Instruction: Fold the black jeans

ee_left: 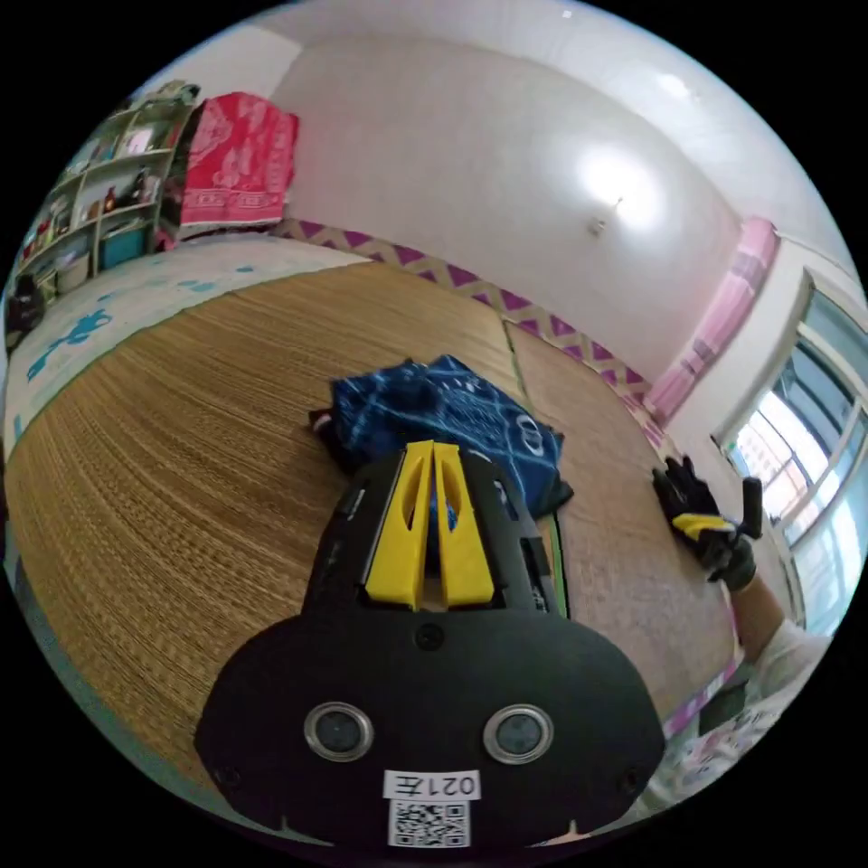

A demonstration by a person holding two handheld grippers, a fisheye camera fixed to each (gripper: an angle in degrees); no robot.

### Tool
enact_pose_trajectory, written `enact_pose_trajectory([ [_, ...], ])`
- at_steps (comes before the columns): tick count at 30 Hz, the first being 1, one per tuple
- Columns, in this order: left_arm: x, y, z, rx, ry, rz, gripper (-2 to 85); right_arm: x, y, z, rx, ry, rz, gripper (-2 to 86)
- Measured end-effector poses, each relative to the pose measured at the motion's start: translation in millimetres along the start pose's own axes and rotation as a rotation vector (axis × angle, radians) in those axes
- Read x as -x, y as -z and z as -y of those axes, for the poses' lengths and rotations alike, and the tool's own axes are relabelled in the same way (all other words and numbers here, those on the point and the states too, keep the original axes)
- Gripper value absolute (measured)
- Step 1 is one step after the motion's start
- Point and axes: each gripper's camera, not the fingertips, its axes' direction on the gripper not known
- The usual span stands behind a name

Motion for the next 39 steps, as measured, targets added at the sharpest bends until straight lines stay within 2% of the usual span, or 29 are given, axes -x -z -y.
enact_pose_trajectory([
  [3,-55.1,10.8,-46.4,0.017,-0.106,-0.012,-0.9,5.8,54.3,-46.3,-0.111,0.026,-0.349,8.8],
  [5,-83.6,15.4,-73.3,0.037,-0.133,-0.017,-0.9,4.8,81.7,-67.8,-0.167,0.067,-0.652,9.1],
  [8,-123.2,16.5,-108.6,0.074,-0.144,-0.044,-1.0,-9.4,81.7,-70.9,-0.096,0.148,-0.894,11.5],
  [10,-150.6,13.5,-130.2,0.110,-0.134,-0.086,-1.0,-19.8,73.9,-65.2,-0.031,0.179,-0.936,12.6],
  [13,-182.2,10.3,-151.3,0.132,-0.128,-0.145,-1.0,-29.3,62.9,-52.2,0.004,0.229,-0.917,13.5],
  [16,-213.8,8.7,-168.4,0.147,-0.166,-0.116,-1.0,-35.0,49.4,-38.4,0.049,0.268,-0.875,13.8],
  [20,-241.8,7.9,-186.7,0.175,-0.199,-0.163,-1.0,-38.1,53.1,-26.7,0.077,0.252,-0.854,10.3],
  [25,-267.7,13.3,-210.9,0.199,-0.275,-0.151,-1.0,-53.2,119.5,-32.6,-0.101,0.076,-0.670,7.1],
  [30,-272.0,15.0,-226.2,0.216,-0.244,-0.222,-1.0,-56.6,203.5,-50.8,-0.267,-0.095,-0.497,5.6],
  [34,-278.4,20.5,-240.9,0.198,-0.235,-0.269,-1.0,30.7,220.3,-58.1,-0.180,0.038,-0.546,5.4],
  [39,-281.6,28.1,-262.4,0.194,-0.190,-0.345,-1.0,147.8,145.5,-64.8,0.009,0.193,-0.468,5.4],
])
